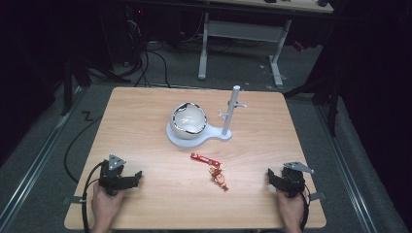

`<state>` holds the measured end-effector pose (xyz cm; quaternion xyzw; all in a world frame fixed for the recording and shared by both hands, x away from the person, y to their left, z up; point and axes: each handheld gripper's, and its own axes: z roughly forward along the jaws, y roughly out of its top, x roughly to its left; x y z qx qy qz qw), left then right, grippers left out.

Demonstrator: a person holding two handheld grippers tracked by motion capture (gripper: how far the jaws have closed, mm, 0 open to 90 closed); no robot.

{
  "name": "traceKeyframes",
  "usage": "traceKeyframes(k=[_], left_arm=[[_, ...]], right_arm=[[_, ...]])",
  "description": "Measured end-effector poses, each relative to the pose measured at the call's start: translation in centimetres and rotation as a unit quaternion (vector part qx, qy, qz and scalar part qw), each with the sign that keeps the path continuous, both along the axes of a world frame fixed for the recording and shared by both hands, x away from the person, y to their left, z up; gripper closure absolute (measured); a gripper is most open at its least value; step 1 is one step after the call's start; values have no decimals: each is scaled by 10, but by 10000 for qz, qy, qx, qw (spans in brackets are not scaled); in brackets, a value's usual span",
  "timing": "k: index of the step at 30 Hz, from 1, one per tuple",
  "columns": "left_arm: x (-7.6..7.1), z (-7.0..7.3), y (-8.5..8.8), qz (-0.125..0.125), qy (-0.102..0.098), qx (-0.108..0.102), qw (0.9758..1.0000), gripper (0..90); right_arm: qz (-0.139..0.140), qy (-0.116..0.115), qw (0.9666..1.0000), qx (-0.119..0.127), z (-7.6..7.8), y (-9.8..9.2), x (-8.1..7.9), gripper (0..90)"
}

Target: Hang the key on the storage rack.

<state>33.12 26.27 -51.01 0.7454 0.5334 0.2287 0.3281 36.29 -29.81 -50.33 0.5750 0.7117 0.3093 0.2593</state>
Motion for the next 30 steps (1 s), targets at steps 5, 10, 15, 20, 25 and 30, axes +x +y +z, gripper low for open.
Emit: traceKeyframes(k=[5, 10, 15, 20, 25, 30], left_arm=[[0, 0, 0, 0, 0, 0, 10000, 129], [0, 0, 0, 0, 0, -1, 10000, 129], [0, 0, 0, -2, 1, -3, 10000, 129], [0, 0, 0, -2, 1, -4, 10000, 129], [0, 0, 0, -1, 1, -5, 10000, 129], [0, 0, 0, -1, 1, -4, 10000, 129]], right_arm=[[-2, 0, 10000, 0, 0, 0, 0, 353], [17, -9, 10000, -16, 0, 0, 0, 354], [28, -6, 10000, -5, 0, 0, 0, 358], [51, -14, 10000, 1, 0, 0, 0, 379], [41, -46, 10000, 5, 0, 0, -2, 445], [62, -53, 9999, 65, 1, -1, -4, 464]])
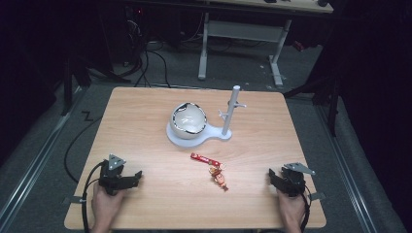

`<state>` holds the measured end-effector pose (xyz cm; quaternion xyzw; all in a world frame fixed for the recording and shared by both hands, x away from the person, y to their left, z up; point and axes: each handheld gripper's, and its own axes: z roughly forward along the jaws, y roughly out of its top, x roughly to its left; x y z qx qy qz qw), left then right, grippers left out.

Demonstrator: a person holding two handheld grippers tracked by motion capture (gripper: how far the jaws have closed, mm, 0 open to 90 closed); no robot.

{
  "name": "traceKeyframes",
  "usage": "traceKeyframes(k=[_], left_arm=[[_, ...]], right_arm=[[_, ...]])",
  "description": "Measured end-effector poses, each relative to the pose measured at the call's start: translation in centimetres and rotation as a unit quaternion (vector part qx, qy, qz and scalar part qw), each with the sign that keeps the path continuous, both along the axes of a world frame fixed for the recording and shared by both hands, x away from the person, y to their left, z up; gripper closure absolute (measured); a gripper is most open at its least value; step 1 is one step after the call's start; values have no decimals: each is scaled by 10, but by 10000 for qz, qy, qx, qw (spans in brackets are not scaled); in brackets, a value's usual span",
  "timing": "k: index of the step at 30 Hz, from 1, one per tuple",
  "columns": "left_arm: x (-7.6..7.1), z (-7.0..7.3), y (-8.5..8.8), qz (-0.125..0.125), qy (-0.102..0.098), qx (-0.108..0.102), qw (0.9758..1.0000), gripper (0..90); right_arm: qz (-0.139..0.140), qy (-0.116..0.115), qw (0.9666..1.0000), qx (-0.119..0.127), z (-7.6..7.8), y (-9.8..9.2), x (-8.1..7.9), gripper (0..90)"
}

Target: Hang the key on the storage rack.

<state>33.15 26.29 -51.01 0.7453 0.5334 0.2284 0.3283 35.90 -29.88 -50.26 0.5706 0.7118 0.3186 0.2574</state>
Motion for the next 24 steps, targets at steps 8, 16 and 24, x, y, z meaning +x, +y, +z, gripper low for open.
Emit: traceKeyframes(k=[8, 16, 24], left_arm=[[0, 0, 0, 2, -1, 2, 10000, 130], [0, 0, 0, 2, 0, 3, 10000, 130], [0, 0, 0, 3, -1, 4, 10000, 130]], right_arm=[[105, -111, 9998, 125, 1, 0, -6, 475], [259, -211, 9991, 254, 7, 4, -12, 498], [640, -296, 9969, 356, 14, 17, -23, 525]])
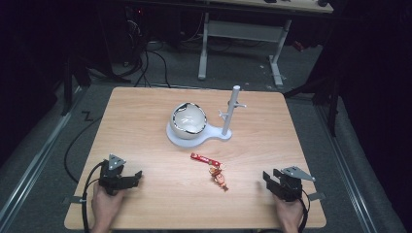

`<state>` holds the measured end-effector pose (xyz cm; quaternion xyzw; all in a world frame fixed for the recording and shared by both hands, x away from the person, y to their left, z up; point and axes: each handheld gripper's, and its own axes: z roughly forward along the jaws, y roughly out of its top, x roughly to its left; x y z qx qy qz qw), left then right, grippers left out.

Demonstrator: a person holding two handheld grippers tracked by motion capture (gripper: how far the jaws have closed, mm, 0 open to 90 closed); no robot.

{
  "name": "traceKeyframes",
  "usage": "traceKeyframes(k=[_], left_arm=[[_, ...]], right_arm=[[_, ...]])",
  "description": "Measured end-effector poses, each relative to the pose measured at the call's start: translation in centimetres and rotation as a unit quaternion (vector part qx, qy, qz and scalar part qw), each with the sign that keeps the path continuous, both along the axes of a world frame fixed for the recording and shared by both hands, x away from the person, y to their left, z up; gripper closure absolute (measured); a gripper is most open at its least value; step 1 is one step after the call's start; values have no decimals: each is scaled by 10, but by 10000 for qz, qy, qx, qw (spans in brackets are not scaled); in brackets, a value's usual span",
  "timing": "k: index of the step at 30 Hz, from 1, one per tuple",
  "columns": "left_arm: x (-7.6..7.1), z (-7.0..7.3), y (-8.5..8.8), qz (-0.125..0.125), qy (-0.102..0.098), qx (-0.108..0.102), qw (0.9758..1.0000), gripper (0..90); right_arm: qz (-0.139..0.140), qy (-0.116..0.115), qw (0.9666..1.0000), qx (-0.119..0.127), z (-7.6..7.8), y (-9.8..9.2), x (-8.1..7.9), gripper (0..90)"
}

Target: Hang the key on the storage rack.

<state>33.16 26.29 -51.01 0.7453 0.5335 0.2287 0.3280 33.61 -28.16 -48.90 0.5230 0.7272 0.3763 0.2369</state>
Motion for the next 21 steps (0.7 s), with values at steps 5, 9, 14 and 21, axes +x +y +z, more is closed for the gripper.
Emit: traceKeyframes(k=[5, 9, 14, 21], left_arm=[[0, 0, 0, -1, 0, 1, 10000, 130], [0, 0, 0, -1, 0, 0, 10000, 130], [0, 0, 0, 0, 0, 0, 10000, 130], [0, 0, 0, 0, 0, 1, 10000, 130]], right_arm=[[255, -44, 9997, 9, 4, 11, -6, 533], [372, -53, 9993, 13, 5, 18, -8, 536], [616, -104, 9980, 5, 8, 31, -11, 539], [926, -105, 9956, 61, 10, 50, -15, 565]])
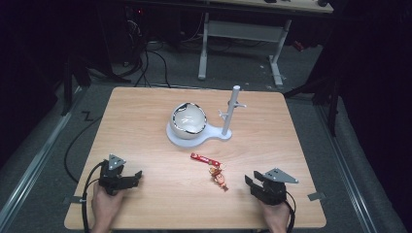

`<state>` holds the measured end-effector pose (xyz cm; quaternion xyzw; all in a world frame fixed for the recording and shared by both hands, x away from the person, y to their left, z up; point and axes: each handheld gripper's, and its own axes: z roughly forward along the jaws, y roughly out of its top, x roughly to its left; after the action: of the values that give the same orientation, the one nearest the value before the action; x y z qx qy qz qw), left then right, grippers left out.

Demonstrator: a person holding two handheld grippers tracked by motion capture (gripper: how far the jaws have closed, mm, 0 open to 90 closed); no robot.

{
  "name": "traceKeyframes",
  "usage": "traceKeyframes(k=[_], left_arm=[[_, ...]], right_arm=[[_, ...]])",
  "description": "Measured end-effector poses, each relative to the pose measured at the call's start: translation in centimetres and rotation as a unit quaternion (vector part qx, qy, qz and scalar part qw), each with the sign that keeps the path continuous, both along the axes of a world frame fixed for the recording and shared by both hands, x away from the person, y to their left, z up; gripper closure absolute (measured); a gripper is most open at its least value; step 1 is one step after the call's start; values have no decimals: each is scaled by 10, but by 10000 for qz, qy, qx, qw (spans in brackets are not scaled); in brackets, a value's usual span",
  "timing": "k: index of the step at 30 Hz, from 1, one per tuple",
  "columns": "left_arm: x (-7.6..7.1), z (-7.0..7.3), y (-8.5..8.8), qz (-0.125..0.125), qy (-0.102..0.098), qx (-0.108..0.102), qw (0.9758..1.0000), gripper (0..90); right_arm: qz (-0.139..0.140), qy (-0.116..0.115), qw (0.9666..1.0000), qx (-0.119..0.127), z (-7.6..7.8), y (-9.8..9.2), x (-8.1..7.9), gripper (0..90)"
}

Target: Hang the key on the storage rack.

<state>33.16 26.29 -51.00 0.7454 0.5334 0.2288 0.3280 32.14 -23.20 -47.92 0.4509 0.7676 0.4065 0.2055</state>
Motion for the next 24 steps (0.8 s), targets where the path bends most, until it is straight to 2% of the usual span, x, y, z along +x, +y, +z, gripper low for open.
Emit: traceKeyframes(k=[5, 12, 14, 24], left_arm=[[0, 0, 0, -2, 0, -3, 10000, 130], [0, 0, 0, -1, 0, -5, 10000, 130], [0, 0, 0, -2, 1, -4, 10000, 130], [0, 0, 0, -1, 0, -5, 10000, 131]], right_arm=[[156, 80, 9998, 71, -4, 11, 1, 568], [418, 62, 9991, 63, -5, 29, 1, 569], [514, 79, 9985, 143, -6, 35, 2, 572], [866, 43, 9962, 72, -11, 61, 3, 585]])
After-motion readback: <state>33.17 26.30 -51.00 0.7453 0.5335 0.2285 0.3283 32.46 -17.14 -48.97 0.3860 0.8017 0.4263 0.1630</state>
